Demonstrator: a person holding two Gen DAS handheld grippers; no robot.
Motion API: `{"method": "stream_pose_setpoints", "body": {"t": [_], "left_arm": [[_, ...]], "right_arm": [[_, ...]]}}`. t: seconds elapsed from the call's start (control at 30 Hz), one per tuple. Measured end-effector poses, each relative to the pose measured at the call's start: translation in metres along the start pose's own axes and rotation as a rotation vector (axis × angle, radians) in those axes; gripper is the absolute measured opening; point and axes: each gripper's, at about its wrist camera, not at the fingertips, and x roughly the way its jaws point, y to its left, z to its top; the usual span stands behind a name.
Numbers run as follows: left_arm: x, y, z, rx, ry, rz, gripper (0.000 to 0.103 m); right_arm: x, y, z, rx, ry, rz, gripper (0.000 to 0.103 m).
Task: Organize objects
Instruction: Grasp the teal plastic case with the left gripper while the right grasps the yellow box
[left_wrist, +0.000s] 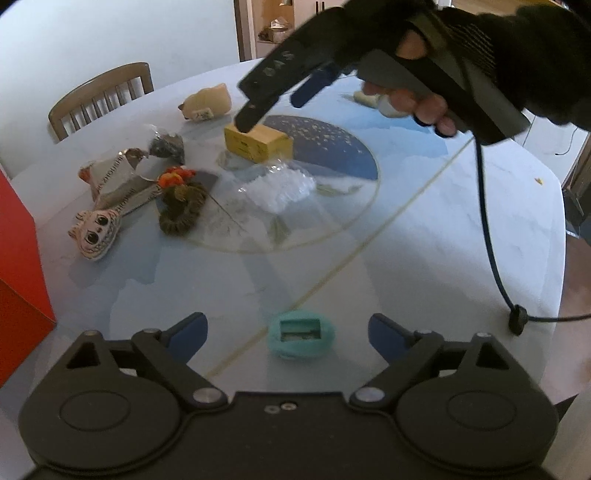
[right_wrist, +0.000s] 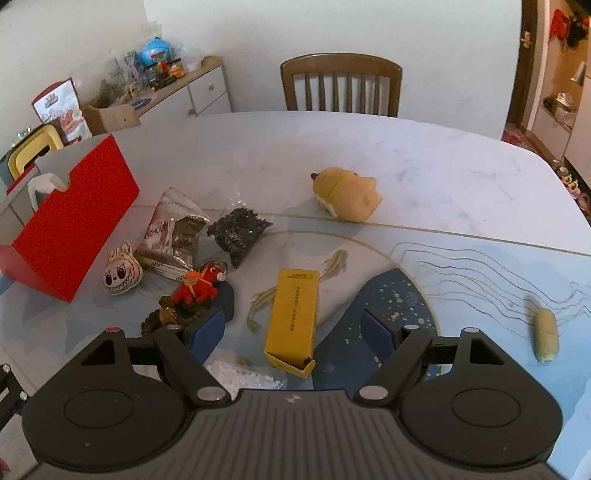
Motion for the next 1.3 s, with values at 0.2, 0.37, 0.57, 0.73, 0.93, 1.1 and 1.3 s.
{"method": "stream_pose_setpoints", "body": {"t": [0.2,0.37,0.57,0.73,0.93,1.1,1.3], "left_arm": [[0.004,-0.006,-0.004,0.001,0.001,0.007,0.08],[0.005,-0.009,-0.006,0.01,0.0,0.017,0.069],[0.003,-0.011,-0.006,0.007,-0.009,0.019,0.05],[0.003,-0.009,-0.005,-0.017,-0.007,0.01,0.041],[0.001,-0.006,-0.006,-0.047,-0.005,0.006,0.038],[-0.002,0.0,-0.005,-0.083,-0.006,-0.002,0.038],[-0.008,0.013,0.002,-0.131,-0.021,-0.001,0.038]], "right_arm": [[0.013,-0.001,0.001,0.0,0.029,-0.007,0.069],[0.025,-0.004,0.002,0.011,0.053,-0.008,0.06],[0.033,-0.004,0.002,0.009,0.07,-0.01,0.049],[0.037,-0.004,0.003,0.008,0.075,-0.017,0.038],[0.038,-0.001,0.002,-0.001,0.074,-0.022,0.03],[0.035,-0.002,0.003,0.013,0.067,-0.027,0.029],[0.021,0.0,0.003,0.029,0.052,-0.014,0.029]]}}
